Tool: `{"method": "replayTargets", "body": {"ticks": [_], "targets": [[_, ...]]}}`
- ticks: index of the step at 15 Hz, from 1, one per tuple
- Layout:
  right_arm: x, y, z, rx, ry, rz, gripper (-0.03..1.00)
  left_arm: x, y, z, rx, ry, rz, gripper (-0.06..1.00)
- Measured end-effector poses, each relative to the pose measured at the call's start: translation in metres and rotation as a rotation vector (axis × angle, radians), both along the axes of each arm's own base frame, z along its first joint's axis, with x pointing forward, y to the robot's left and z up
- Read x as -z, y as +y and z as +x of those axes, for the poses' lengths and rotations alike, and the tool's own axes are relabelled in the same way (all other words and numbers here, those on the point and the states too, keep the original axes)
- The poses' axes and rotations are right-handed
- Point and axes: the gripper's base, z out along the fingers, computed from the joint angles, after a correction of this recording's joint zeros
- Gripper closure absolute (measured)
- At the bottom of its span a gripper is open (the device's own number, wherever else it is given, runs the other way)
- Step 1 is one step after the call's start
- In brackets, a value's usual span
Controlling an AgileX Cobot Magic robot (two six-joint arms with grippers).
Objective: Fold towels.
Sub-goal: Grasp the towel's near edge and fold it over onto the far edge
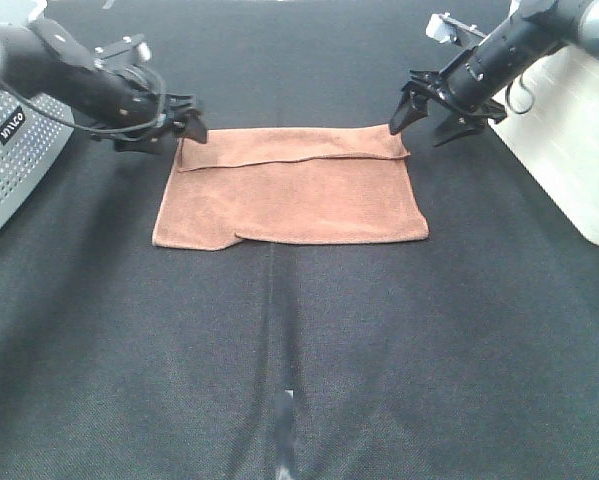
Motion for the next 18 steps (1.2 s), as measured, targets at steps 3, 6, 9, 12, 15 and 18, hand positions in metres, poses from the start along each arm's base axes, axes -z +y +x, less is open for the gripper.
{"method": "replayTargets", "body": {"ticks": [3, 6, 9, 12, 15, 18], "targets": [[-0.003, -0.008, -0.008, 0.011, 0.1, 0.005, 0.26, -0.018, 0.009, -0.01, -0.058, 0.084, -0.042, 0.23], [-0.015, -0.01, -0.009, 0.022, 0.091, 0.0, 0.26, -0.012, 0.011, -0.042, -0.079, 0.175, -0.014, 0.23], [-0.031, -0.011, -0.023, 0.022, 0.115, -0.01, 0.26, -0.008, 0.017, -0.075, -0.106, 0.231, 0.005, 0.23], [-0.012, -0.013, -0.053, 0.021, 0.223, -0.023, 0.26, -0.001, 0.018, -0.093, -0.108, 0.283, 0.013, 0.23], [0.017, -0.015, -0.073, 0.075, 0.255, -0.038, 0.26, 0.003, 0.018, -0.099, -0.094, 0.32, 0.014, 0.23], [0.023, -0.015, -0.076, 0.081, 0.256, -0.042, 0.26, 0.005, 0.018, -0.099, -0.097, 0.324, 0.012, 0.23]]}}
